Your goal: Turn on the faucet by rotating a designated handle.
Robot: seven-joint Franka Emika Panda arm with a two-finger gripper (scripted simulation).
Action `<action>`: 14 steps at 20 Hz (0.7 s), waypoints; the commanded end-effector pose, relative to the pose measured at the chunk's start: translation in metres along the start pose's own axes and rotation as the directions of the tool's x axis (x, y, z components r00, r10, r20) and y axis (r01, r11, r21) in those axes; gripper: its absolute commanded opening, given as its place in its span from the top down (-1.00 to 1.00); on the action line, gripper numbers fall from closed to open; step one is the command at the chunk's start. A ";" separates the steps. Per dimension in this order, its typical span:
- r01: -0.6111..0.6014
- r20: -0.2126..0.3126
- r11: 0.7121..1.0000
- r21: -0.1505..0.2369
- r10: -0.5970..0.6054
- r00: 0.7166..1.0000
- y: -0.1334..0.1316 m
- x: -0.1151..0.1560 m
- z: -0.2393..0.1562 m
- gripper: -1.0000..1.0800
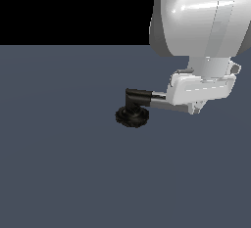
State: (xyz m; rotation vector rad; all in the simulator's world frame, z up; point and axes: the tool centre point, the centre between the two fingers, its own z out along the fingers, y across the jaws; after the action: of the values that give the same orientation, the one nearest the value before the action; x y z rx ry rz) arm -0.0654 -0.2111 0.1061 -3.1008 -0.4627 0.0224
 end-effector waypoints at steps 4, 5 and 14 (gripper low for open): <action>0.024 -0.009 1.000 -0.003 -0.024 1.000 0.004 0.026 -0.001 1.00; 0.024 -0.009 1.000 -0.004 -0.024 1.000 0.006 0.028 -0.002 1.00; 0.021 -0.010 1.000 -0.005 -0.021 1.000 0.026 0.049 -0.003 1.00</action>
State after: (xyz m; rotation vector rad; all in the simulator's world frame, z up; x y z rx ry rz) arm -0.0225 -0.2270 0.1060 -3.1002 -0.4724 0.0200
